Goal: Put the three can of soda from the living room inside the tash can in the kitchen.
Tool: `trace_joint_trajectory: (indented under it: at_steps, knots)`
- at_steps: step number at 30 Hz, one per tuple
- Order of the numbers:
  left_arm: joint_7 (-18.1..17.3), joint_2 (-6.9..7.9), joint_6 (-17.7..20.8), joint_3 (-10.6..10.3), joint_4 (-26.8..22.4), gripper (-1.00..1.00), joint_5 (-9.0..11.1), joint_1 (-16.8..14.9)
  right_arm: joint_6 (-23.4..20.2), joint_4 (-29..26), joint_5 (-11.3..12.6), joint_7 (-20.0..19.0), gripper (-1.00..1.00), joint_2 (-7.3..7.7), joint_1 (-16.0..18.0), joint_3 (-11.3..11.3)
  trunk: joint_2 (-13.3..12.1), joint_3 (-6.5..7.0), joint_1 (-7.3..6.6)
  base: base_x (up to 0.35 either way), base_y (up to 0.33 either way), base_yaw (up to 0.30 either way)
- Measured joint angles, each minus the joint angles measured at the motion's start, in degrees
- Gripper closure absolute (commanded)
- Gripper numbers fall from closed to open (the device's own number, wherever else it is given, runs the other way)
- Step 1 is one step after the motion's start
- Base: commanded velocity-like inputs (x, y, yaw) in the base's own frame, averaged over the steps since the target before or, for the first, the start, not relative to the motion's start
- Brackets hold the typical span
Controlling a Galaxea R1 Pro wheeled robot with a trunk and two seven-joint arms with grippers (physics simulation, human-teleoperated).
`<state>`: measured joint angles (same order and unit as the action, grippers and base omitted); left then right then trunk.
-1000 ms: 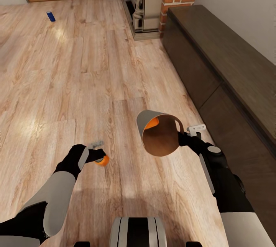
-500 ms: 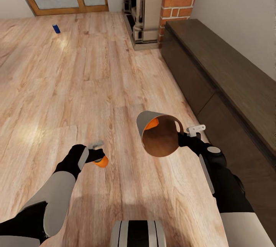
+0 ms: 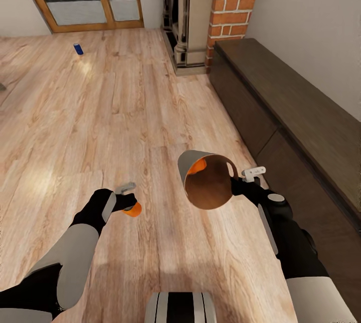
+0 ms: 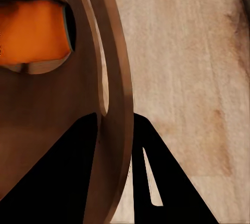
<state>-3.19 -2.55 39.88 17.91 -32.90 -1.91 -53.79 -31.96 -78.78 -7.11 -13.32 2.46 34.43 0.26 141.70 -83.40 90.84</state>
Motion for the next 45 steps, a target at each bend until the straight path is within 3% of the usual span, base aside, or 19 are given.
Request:
trace_joint_trajectory:
  at_steps: [9,12,20,26,33,37,39,42,44,45]
  knots:
    - [-0.1,0.15,-0.8,-0.1,-0.7,1.0,0.1,0.0,-0.7,1.3,0.3,0.2,1.0,-0.42,0.0,1.6,-3.6,1.62,-1.98,0.0,0.0,0.0]
    - [-0.2,0.23,-1.3,-0.1,-1.2,1.0,0.1,0.0,-2.9,1.9,0.1,0.2,1.0,-1.15,0.0,2.5,-4.8,2.15,-2.64,0.0,0.0,0.0]
    - [-0.2,0.32,-2.2,-0.2,-3.1,1.0,0.1,0.0,-5.8,1.9,0.0,0.2,1.0,-1.46,0.0,3.9,-8.0,3.59,-4.4,0.0,0.0,0.0]
    - [-0.4,0.56,-1.5,-0.2,-9.5,1.0,0.0,1.1,-6.9,1.9,-0.1,0.2,1.0,-1.39,0.1,3.9,-10.4,4.67,-5.72,0.0,0.0,0.0]
    - [-1.5,0.83,4.7,-1.3,-16.6,1.0,0.1,3.1,-11.4,1.9,-0.4,-1.1,1.0,-0.8,0.4,3.8,-13.2,5.92,-7.25,0.0,0.0,0.0]
    - [-5.9,1.19,12.0,-1.9,-23.3,1.0,0.1,3.3,-14.1,1.9,-0.6,-2.5,1.0,-0.66,0.5,3.8,-14.8,6.65,-8.13,0.0,0.0,0.0]
    - [-8.8,2.07,16.0,-2.3,-27.5,1.0,0.0,3.5,-14.8,1.9,-1.0,-3.0,1.0,-0.6,0.6,3.8,-15.6,7.01,-8.57,0.0,0.0,0.0]
    - [-11.7,2.98,19.5,-4.2,-31.5,1.0,0.2,3.7,-16.6,1.9,-0.9,-3.2,1.0,-0.61,1.3,3.8,-16.8,7.54,-9.23,0.0,0.0,0.0]
    - [-15.9,4.1,20.1,-7.6,-33.2,1.0,0.5,3.8,-19.8,1.9,-1.3,-3.3,1.0,-0.61,2.5,4.1,-17.6,7.9,-9.67,0.0,0.0,0.0]
    - [-16.8,4.35,20.1,-7.9,-33.3,1.0,0.1,3.8,-20.1,1.9,-1.6,-3.3,1.0,-0.6,2.6,4.3,-18.0,8.08,-9.89,0.0,0.0,0.0]
